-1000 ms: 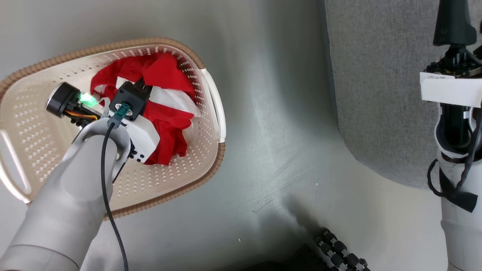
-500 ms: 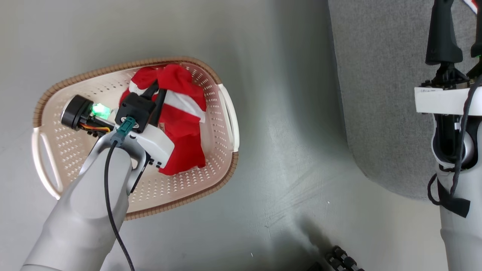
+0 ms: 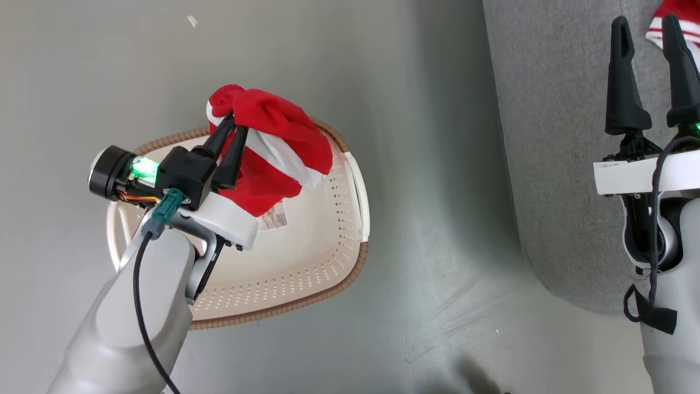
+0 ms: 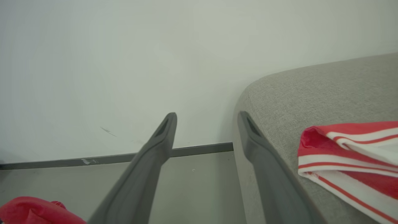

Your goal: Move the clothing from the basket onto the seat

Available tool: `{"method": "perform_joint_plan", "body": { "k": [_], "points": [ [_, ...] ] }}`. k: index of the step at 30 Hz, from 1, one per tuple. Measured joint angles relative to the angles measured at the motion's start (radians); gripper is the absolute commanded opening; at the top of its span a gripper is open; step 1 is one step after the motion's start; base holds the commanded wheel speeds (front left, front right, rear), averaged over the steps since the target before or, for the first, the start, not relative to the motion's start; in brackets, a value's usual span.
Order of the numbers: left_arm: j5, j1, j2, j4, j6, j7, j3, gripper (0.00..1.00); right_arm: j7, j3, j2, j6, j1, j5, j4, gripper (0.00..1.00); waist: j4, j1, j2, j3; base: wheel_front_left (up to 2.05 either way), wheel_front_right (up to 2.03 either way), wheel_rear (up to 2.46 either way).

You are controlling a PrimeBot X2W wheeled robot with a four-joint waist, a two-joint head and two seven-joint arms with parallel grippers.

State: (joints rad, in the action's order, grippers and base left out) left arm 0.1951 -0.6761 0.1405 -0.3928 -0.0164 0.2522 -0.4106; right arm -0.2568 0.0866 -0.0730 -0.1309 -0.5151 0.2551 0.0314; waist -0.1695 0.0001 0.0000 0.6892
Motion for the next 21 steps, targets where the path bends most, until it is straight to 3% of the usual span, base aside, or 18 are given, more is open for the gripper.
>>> {"method": "perform_joint_plan", "body": {
  "k": [14,21],
  "points": [
    [0.029,0.116,0.022,0.134,0.002,0.000,0.040,0.00,0.000,-0.043,-0.051,0.000,0.051,-0.009,0.046,1.00,0.056,0.0000,0.0000,-0.167,0.00,0.00,0.00],
    [0.051,0.150,0.037,0.173,0.008,0.000,0.049,0.00,0.000,-0.112,-0.076,0.000,0.080,-0.010,0.066,1.00,0.080,0.0000,0.0000,-0.253,0.00,0.00,0.00]
  ]
}}
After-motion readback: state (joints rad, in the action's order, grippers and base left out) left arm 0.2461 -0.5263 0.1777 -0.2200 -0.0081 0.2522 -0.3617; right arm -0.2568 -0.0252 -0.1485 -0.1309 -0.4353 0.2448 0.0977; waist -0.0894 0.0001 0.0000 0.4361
